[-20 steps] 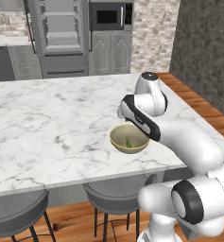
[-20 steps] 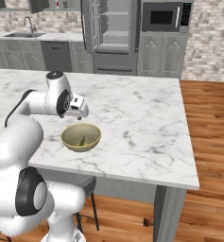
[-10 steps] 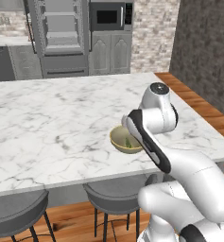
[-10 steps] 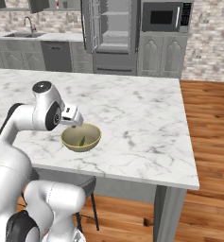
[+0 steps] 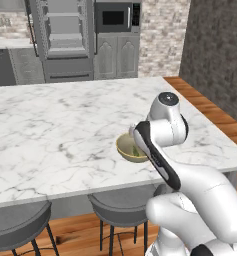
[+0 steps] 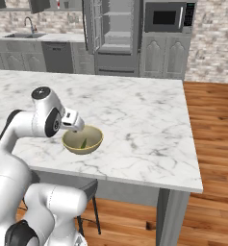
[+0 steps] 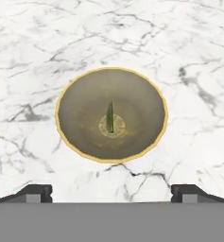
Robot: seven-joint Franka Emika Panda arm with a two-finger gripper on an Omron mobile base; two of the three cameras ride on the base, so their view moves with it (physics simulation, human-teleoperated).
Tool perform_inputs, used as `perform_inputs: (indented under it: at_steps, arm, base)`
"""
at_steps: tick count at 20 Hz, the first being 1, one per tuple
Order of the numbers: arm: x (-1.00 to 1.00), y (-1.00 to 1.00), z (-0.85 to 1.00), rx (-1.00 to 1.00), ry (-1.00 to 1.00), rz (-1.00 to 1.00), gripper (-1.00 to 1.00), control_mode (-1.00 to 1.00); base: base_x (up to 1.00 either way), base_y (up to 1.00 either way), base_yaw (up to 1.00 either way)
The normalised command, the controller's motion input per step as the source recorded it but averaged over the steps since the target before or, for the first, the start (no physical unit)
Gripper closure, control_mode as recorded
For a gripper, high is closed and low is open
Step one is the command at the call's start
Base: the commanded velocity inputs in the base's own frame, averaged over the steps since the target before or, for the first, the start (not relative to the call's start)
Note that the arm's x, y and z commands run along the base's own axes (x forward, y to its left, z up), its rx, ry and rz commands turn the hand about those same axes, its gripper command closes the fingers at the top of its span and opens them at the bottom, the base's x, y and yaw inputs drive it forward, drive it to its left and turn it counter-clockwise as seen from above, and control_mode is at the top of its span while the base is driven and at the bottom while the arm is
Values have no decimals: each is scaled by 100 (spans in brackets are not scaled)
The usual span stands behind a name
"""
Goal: There is a bowl on the dining counter. Grab a lemon wedge from the fridge and place it in the bowl. Then get the liquor bottle and glass cup from the cabinet and place them next to the bowl.
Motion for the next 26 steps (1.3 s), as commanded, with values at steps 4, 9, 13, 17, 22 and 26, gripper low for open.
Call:
perform_inputs:
  at_steps: [4,9,13,17,22,26]
  arm:
    - [-6,0,0,0,0,0,-100,100]
    - [0,0,0,0,0,0,-100,100]
    - [0,0,0,0,0,0,-100,100]
    - [0,0,0,0,0,0,-100,100]
    - [0,0,0,0,0,0,-100,100]
    - [0,0,0,0,0,0,-100,100]
  base:
    - [-44,-1,-2]
    - [-67,-39,-7]
    - [-36,-72,-12]
    - [-32,-92,-11]
    - [-32,-99,-9]
    - [-16,-100,-9]
